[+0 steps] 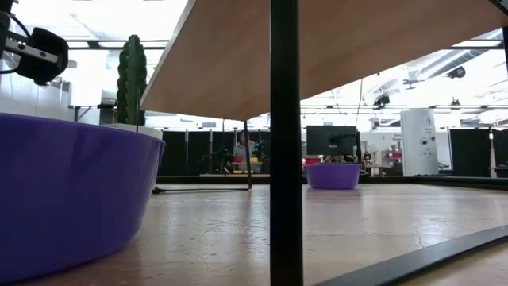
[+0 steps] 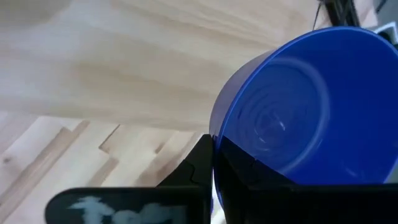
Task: Pick & Place Mini bowls
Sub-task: Put the middle violet bowl on the shelf
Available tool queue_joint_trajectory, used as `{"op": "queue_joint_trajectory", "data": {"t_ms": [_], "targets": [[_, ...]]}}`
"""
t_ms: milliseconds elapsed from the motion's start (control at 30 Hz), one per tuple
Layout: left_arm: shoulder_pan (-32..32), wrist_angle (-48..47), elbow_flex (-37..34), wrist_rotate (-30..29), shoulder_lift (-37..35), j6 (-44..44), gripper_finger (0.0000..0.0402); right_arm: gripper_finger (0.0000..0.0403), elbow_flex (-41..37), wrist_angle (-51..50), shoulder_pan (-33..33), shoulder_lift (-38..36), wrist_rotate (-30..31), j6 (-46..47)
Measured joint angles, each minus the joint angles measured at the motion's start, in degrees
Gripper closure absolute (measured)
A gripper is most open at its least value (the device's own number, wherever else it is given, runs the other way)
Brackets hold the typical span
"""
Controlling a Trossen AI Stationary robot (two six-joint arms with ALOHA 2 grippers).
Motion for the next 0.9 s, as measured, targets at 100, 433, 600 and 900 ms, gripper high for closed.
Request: {"op": "queue_joint_trajectory", "data": {"t_ms": [100,433,600,900], "targets": [[0.01,0.00,0.00,0.00,0.00,-0.02,0.0402,0.0394,6.53,-2.65,-2.09,5.05,-3.23,1.05],[0.00,0.00,0.00,0.00,0.00,0.00,0.0402,0.0394,22.89,-8.23,-4.86,19.11,-5.22,1.00],[0.01,0.00,0.00,0.00,0.07,-0.02,0.0402,0.0394,21.82,-7.43,-5.46,20.66,-7.31,-0.36],[0.00,0.00,0.00,0.00,0.13,0.00,0.0402,0.0394,21.62,-6.00,-5.95,20.72,-9.07,0.26]]}}
